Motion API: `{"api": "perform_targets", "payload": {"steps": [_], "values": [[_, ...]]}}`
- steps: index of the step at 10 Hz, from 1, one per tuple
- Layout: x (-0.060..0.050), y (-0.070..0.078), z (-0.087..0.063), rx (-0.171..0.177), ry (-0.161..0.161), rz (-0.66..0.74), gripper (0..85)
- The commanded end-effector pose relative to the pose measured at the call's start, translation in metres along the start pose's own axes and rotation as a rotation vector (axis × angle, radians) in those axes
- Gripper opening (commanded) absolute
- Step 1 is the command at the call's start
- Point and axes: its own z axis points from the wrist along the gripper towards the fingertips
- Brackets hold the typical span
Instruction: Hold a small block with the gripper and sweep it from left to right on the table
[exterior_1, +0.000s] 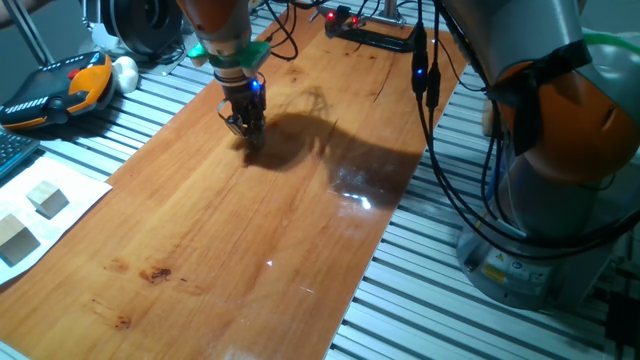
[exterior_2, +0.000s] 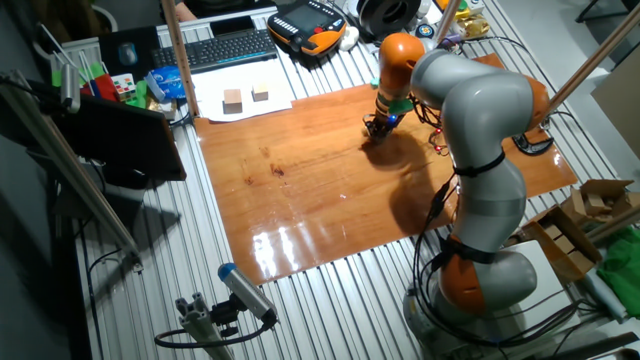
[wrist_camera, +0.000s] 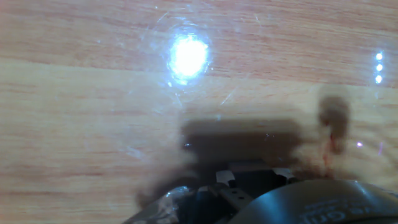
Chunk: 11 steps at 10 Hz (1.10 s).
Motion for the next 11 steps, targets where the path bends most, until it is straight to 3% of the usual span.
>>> {"api": "perform_targets", "payload": {"steps": [1,8,11], "values": [[-0.001,0.002,0.0,0.0,0.001,0.0,0.7],[-0.014,0.025,-0.006,-0.024,0.019,-0.008,0.7],[-0.019,0.036,-0.007,-0.015,0.022,0.005,0.7]]}}
